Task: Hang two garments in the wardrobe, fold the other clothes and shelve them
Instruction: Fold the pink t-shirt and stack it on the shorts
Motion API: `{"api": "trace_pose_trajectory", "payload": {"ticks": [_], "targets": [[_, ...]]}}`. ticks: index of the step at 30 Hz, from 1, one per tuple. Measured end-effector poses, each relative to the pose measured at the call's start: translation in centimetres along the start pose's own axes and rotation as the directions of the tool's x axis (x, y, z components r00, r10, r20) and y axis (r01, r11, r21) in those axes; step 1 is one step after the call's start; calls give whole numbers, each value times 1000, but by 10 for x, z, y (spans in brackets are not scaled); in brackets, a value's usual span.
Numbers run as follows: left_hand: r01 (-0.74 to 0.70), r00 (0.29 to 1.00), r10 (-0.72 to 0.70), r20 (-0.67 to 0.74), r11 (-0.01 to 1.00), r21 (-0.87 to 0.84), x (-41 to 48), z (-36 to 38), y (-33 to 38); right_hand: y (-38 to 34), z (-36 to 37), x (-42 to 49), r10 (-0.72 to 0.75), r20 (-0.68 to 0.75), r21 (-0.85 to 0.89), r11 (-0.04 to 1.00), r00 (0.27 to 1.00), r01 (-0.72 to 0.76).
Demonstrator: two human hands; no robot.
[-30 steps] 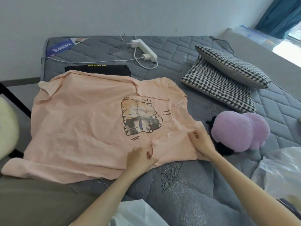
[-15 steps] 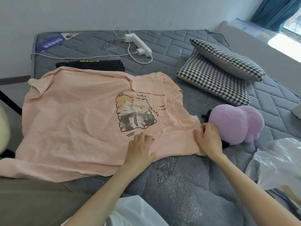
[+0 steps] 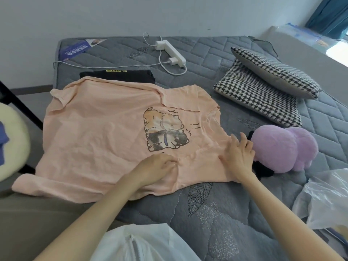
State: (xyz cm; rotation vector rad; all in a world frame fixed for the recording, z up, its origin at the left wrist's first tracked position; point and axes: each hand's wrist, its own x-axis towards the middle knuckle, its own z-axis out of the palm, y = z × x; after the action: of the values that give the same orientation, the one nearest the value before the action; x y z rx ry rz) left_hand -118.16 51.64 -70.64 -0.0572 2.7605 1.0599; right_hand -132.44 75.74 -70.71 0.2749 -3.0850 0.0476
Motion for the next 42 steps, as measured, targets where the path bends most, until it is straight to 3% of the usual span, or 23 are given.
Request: {"api": "trace_pose_trajectory", "payload": {"ticks": [3, 5, 9, 13, 16, 18, 24, 29, 33, 36, 40, 42], "targets": [[127, 973, -130, -189, 991, -29, -24, -35, -34, -23, -1, -13, -213, -140, 30, 975, 967, 219], [219, 923, -229, -310, 973, -68, -45, -55, -62, -52, -1, -25, -293, -118, 133, 942, 949, 307], [533, 735, -486, -472, 845, -40, -95, -84, -117, -127, 3, -53, -512, -111, 230, 820, 852, 523], [819, 495, -760, -421, 570, -64, -137, -94, -153, -194, 7, -78, -678, -112, 249, 688, 726, 681], [871, 329, -869, -371, 430, -236, -157, -89, -171, -237, 10, -93, -765, -83, 294, 594, 639, 749], [835, 259, -918, -301, 369, -407, -165, -86, -182, -261, 12, -101, -813, -58, 317, 535, 579, 783], [635, 274, -958, -89, 250, -731, -181, -75, -197, -312, 19, -122, -902, 7, 373, 404, 433, 835], [225, 255, -954, -158, 217, -950, -195, -76, -203, -341, 22, -142, -937, 76, 443, 339, 341, 830], [-57, 262, -950, -167, 158, -986, -212, -80, -201, -353, 26, -157, -949, 157, 426, 316, 275, 848], [-62, 266, -955, -127, 114, -991, -220, -79, -199, -358, 27, -163, -954, 173, 498, 299, 245, 814], [131, 183, -983, -27, 52, -990, -226, -72, -205, -361, 24, -168, -948, 292, 661, 299, 131, 688], [144, 254, -960, 122, -87, -986, -230, -71, -204, -364, 21, -166, -941, 323, 715, 310, 97, 626]]}}
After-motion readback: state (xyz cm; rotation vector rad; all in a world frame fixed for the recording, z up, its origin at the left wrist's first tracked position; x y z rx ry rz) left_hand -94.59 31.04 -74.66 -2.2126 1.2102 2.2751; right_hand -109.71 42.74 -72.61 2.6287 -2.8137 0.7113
